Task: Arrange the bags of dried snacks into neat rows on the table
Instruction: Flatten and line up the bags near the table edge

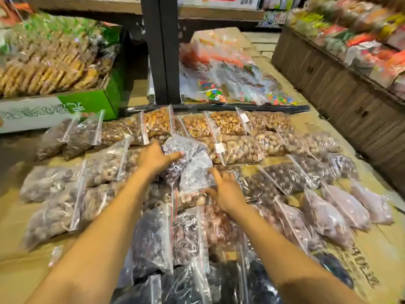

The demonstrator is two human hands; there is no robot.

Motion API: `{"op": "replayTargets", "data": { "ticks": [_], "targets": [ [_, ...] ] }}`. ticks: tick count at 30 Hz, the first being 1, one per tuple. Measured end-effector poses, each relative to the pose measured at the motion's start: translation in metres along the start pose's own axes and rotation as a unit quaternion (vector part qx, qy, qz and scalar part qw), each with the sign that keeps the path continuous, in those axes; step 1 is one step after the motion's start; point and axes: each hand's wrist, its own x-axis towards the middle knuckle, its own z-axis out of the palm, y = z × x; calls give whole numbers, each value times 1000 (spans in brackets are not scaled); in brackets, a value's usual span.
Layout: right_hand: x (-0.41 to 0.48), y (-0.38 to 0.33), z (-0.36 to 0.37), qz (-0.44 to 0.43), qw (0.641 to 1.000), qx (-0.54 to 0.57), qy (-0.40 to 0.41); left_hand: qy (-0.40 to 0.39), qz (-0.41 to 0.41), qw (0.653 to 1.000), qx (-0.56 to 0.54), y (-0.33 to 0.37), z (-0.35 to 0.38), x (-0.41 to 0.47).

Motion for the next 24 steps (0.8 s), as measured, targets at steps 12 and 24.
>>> {"op": "replayTargets", "data": {
  "ticks": [12, 24],
  "targets": [
    [-7, 12, -55, -181, 957, 119, 192, 98, 20, 986, -135, 9, -6, -64],
    [-91, 23, -130, -175, 910, 253, 279, 245, 127, 948, -159, 8, -31, -208]
  ]
}}
